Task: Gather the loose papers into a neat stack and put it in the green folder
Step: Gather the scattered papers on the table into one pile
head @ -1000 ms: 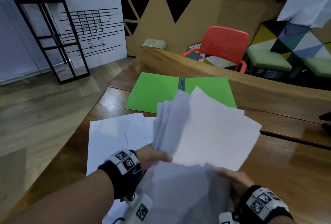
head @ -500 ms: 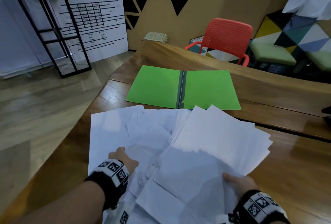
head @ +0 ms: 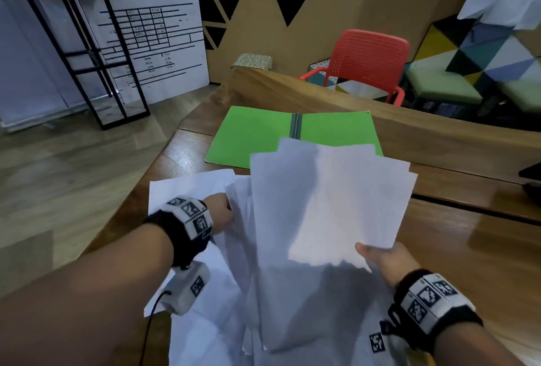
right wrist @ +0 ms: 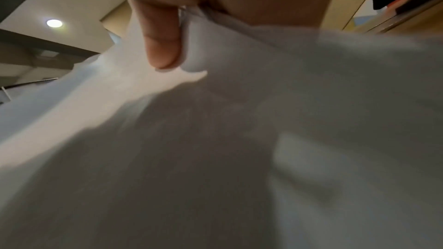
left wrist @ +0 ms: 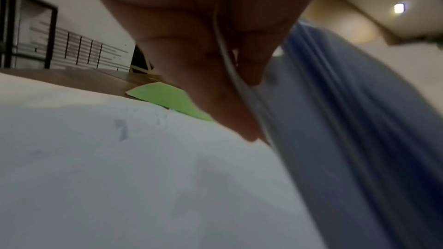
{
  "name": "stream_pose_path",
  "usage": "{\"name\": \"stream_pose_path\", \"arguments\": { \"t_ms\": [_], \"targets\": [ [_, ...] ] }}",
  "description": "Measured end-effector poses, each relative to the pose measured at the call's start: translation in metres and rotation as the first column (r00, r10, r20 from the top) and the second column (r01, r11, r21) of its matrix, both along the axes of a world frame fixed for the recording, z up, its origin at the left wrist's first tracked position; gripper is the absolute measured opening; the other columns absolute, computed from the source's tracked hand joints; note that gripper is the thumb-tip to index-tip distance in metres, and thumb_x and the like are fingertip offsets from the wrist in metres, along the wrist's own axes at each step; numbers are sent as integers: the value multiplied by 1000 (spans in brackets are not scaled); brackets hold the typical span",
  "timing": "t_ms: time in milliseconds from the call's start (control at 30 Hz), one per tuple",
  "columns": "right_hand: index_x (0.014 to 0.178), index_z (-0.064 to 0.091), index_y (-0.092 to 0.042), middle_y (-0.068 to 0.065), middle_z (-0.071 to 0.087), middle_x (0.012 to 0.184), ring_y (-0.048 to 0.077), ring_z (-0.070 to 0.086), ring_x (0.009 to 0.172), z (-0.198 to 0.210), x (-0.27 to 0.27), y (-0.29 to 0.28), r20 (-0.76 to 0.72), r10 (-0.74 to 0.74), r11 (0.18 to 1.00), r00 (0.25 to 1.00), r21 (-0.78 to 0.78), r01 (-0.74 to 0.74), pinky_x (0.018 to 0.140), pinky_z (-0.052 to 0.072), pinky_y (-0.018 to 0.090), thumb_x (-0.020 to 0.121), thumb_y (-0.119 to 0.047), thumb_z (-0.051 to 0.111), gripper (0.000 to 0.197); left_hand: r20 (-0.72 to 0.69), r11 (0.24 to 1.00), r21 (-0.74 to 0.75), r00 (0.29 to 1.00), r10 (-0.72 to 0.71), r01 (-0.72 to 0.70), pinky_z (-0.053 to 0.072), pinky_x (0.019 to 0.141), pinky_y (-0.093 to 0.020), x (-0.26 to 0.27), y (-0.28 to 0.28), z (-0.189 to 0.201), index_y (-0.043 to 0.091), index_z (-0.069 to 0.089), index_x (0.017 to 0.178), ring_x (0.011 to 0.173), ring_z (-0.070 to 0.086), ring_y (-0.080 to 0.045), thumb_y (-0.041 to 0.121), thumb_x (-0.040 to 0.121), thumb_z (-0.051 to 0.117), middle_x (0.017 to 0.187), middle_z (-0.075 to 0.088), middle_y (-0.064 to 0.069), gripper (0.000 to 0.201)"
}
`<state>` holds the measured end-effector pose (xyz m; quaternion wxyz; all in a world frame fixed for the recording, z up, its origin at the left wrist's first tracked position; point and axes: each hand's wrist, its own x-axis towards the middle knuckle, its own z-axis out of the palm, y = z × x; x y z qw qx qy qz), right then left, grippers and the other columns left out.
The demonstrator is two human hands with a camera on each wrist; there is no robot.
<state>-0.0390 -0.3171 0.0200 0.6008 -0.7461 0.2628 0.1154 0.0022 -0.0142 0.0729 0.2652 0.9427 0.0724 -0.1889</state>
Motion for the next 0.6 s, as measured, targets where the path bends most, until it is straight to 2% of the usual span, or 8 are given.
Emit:
{"name": "stream_pose_path", "arguments": {
  "t_ms": [67, 133, 200, 300, 367, 433, 467, 600],
  "targets": [
    [107, 64, 5, 15, 69, 94, 34, 64, 96, -4, 1, 4, -14, -15, 998, 1000, 54, 15, 97, 46, 45, 59, -29, 85, 62, -69, 948, -291, 991, 113, -128, 56, 74, -38, 0, -3, 6, 15, 68, 87, 75, 63, -26, 10, 84, 54, 84, 66, -10, 15],
    [108, 62, 4, 18, 70, 98, 36, 66, 95, -12, 4, 7, -47, -20, 997, 999, 75, 24, 96, 48, 49, 43, -45, 89, 85, -152, 798, -535, 961, 231, -276, 58, 77, -47, 2, -6, 3, 15, 68, 90, 73, 64, -28, 8, 86, 54, 83, 67, -10, 16],
    [114, 58, 8, 24, 67, 106, 38, 65, 98, -17, 4, 10, -86, -49, 997, 995, 54, 54, 96, 48, 49, 65, -33, 81, 68, -239, 631, -670, 918, 315, -391, 59, 75, -46, 0, -8, 1, 5, 65, 103, 75, 68, -29, 28, 90, 53, 86, 70, -14, 29],
    [118, 55, 12, 27, 63, 115, 39, 61, 104, -28, 0, 12, -126, -131, 991, 983, 14, 134, 96, 48, 44, 74, -28, 76, 63, -450, 341, -756, 823, 347, -558, 54, 46, -25, -10, -7, -17, 9, 60, 82, 47, 66, -18, 63, 84, 39, 61, 69, -8, 58],
    [115, 57, 11, 28, 64, 110, 40, 64, 100, -42, -8, 17, -117, -152, 986, 981, 48, 158, 92, 51, 49, 51, -40, 88, 87, -487, 450, -685, 820, 300, -572, 53, 54, -25, -28, -8, -40, 13, 57, 80, 53, 61, -16, 56, 86, 45, 71, 64, -4, 44],
    [113, 57, 8, 26, 66, 106, 40, 65, 96, -59, -14, 20, -63, -131, 989, 989, 57, 135, 88, 52, 53, 31, -37, 94, 100, -406, 790, -498, 901, 152, -358, 53, 81, -33, -44, -8, -64, 14, 59, 93, 81, 61, -21, 39, 83, 60, 96, 63, -6, 27],
    [114, 56, 9, 27, 65, 107, 40, 65, 97, -55, -19, 25, -60, -130, 987, 990, 84, 135, 89, 51, 54, 41, -22, 93, 87, -357, 900, -381, 932, 67, -210, 47, 91, -29, -49, -10, -74, 12, 56, 111, 99, 59, -23, 32, 82, 61, 114, 61, -8, 36],
    [107, 59, 14, 25, 66, 99, 38, 64, 88, -56, -19, 22, -153, -73, 995, 986, 50, 81, 88, 51, 50, 67, 0, 79, 47, -274, 951, -292, 961, 18, -101, 42, 89, -22, -53, -17, -82, 13, 42, 129, 111, 54, -21, 17, 87, 55, 130, 54, -12, 44]
  ]
}}
